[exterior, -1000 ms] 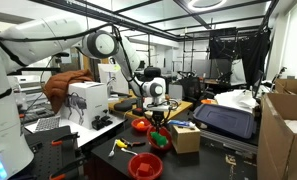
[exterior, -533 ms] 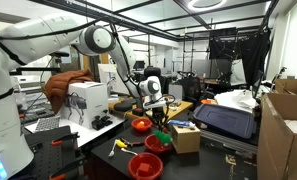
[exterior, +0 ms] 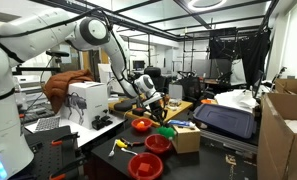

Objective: Pick up the green object and put it in the bowl on the middle near the box

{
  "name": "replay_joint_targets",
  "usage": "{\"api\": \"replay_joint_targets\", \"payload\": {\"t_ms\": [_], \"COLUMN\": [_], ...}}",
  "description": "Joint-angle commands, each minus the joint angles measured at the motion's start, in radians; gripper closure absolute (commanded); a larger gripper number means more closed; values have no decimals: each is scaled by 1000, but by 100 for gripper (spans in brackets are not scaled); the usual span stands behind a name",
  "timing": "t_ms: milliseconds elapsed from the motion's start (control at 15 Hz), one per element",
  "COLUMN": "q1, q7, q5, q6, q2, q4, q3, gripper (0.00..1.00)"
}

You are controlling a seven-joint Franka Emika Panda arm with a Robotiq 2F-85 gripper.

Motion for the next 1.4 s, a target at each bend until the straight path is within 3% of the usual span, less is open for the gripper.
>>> {"api": "replay_joint_targets", "payload": {"t_ms": [0,333,800,1333], "q1": [22,-2,-30,-64], "q7": [55,40,10,-3], "q5": [-60,-35,2,58], "q6": [-22,-13,22,122], "q2": [-110,-175,-194,-168], "q4": [-139,-236,-281,-269], "q3": [18,92,183,207], "gripper": [98,98,98,98]}}
